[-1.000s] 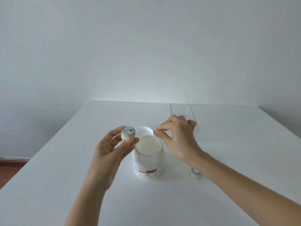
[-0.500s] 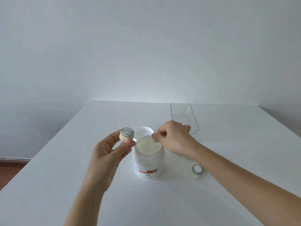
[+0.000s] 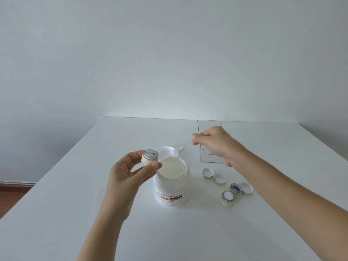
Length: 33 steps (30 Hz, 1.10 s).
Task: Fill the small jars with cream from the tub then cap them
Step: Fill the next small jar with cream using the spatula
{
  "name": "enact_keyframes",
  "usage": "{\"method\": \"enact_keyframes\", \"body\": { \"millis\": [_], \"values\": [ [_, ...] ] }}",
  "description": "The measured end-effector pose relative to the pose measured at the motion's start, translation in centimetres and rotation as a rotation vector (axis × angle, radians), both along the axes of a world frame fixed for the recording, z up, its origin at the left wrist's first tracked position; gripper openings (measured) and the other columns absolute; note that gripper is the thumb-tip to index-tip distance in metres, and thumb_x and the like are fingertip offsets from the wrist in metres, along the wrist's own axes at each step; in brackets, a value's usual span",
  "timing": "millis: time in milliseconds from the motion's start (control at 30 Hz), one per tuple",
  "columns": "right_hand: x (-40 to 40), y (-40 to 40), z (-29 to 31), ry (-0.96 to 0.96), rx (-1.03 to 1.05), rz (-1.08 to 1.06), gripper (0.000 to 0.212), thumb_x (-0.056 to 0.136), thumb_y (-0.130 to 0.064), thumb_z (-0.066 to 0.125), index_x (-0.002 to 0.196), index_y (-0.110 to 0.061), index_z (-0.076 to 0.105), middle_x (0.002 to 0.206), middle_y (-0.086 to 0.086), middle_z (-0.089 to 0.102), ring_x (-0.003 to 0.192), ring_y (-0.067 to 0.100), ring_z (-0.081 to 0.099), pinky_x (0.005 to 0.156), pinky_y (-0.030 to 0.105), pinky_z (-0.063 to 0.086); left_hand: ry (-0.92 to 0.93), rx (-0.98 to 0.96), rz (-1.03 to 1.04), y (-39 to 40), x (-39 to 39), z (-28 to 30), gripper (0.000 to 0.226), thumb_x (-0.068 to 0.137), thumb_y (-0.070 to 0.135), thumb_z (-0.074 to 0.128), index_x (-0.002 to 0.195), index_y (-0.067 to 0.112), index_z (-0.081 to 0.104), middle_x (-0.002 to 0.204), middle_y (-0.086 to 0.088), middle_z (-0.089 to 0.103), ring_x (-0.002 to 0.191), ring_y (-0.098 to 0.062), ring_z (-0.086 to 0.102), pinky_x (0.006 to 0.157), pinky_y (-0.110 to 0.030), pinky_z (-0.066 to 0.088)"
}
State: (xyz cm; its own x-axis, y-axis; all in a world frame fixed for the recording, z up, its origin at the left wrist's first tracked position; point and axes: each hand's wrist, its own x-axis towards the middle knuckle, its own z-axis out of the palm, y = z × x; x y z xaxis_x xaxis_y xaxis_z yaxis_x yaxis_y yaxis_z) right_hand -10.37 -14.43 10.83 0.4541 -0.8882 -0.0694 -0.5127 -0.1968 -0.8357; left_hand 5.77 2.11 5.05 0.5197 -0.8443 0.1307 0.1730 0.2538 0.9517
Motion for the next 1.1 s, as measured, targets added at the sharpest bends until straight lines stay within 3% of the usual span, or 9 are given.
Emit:
{"method": "enact_keyframes", "body": {
  "millis": [100, 267, 367, 500, 567, 633, 733, 900, 1100],
  "values": [
    [0.0, -0.4, 1.0, -0.068, 0.037, 0.005, 0.025, 0.091, -0.035, 0.059, 0.073, -0.021, 0.07, 0.113, 0.006, 0.067, 0.113, 0.019, 0.056, 0.085, 0.029, 0.038, -0.015, 0.021, -0.003, -0.2, -0.4, 0.2, 0.046, 0.06, 0.021, 0.092, 0.1, 0.01, 0.071, 0.099, -0.004, 0.078, 0.093, -0.027, 0.076, 0.084, -0.03, 0.06],
    [0.3, 0.0, 2.3, -0.114, 0.027, -0.002, 0.026, 0.09, -0.035, 0.059, 0.073, -0.021, 0.071, 0.109, 0.003, 0.067, 0.112, 0.02, 0.056, 0.086, 0.03, 0.038, -0.01, 0.036, -0.037, -0.8, -1.2, 0.5, 0.044, 0.059, 0.021, 0.089, 0.098, 0.012, 0.072, 0.101, -0.006, 0.078, 0.095, -0.03, 0.075, 0.086, -0.034, 0.059],
    [0.8, 1.1, 2.4, -0.149, -0.042, -0.007, 0.027, 0.092, -0.033, 0.057, 0.071, -0.021, 0.07, 0.086, -0.009, 0.067, 0.107, 0.021, 0.059, 0.091, 0.033, 0.042, 0.032, 0.02, -0.066, -0.9, -1.6, 0.8, 0.043, 0.062, 0.015, 0.092, 0.1, 0.009, 0.071, 0.1, -0.011, 0.078, 0.095, -0.03, 0.075, 0.078, -0.026, 0.06],
    [1.0, 2.7, 1.6, -0.162, -0.226, -0.019, 0.032, 0.095, -0.034, 0.053, 0.073, -0.018, 0.071, 0.036, -0.022, 0.045, 0.051, 0.002, 0.046, 0.081, 0.037, 0.03, 0.069, 0.007, -0.08, -1.0, -1.8, 1.0, 0.053, 0.059, 0.021, 0.088, 0.104, 0.003, 0.069, 0.101, -0.014, 0.077, 0.093, -0.028, 0.076, 0.074, -0.023, 0.058],
    [0.9, 3.5, 1.3, -0.171, -0.364, -0.041, 0.03, 0.095, -0.035, 0.053, 0.072, -0.022, 0.068, 0.038, -0.026, 0.046, 0.052, -0.007, 0.047, 0.076, 0.033, 0.027, 0.087, 0.001, -0.088, -1.0, -1.8, 1.1, 0.051, 0.06, 0.022, 0.085, 0.105, 0.002, 0.069, 0.102, -0.016, 0.077, 0.094, -0.028, 0.076, 0.074, -0.022, 0.058],
    [0.7, 4.3, 1.1, -0.229, -0.528, -0.036, 0.026, 0.094, -0.034, 0.055, 0.072, -0.027, 0.066, 0.054, -0.028, 0.056, 0.067, -0.014, 0.049, 0.076, 0.031, 0.025, 0.113, -0.005, -0.094, -0.9, -1.8, 1.1, 0.051, 0.062, 0.023, 0.082, 0.106, 0.001, 0.069, 0.103, -0.018, 0.076, 0.094, -0.027, 0.076, 0.074, -0.022, 0.058],
    [0.4, 5.1, 0.5, -0.327, -0.789, -0.041, 0.016, 0.09, -0.029, 0.062, 0.076, -0.027, 0.07, 0.077, -0.014, 0.06, 0.084, 0.005, 0.054, 0.082, 0.035, 0.027, 0.148, -0.013, -0.097, -1.0, -1.7, 1.1, 0.053, 0.062, 0.025, 0.082, 0.107, 0.0, 0.069, 0.102, -0.018, 0.076, 0.095, -0.027, 0.076, 0.073, -0.021, 0.057],
    [-0.5, 5.2, -0.6, -0.36, -1.275, 0.007, 0.011, 0.086, -0.024, 0.069, 0.078, -0.021, 0.076, 0.073, -0.005, 0.055, 0.073, 0.015, 0.05, 0.074, 0.04, 0.027, 0.195, -0.022, -0.11, -1.1, -1.5, 1.1, 0.053, 0.064, 0.026, 0.08, 0.108, -0.001, 0.069, 0.094, -0.015, 0.078, 0.096, -0.024, 0.076, 0.073, -0.02, 0.057],
    [-1.5, 4.8, -1.4, -0.364, -1.385, 0.042, 0.021, 0.091, -0.029, 0.062, 0.08, -0.022, 0.078, 0.072, -0.004, 0.058, 0.074, 0.016, 0.049, 0.073, 0.04, 0.024, 0.215, -0.025, -0.105, -1.1, -1.5, 1.3, 0.056, 0.063, 0.027, 0.08, 0.109, -0.002, 0.068, 0.094, -0.014, 0.078, 0.095, -0.023, 0.076, 0.073, -0.02, 0.057]
  ]
}}
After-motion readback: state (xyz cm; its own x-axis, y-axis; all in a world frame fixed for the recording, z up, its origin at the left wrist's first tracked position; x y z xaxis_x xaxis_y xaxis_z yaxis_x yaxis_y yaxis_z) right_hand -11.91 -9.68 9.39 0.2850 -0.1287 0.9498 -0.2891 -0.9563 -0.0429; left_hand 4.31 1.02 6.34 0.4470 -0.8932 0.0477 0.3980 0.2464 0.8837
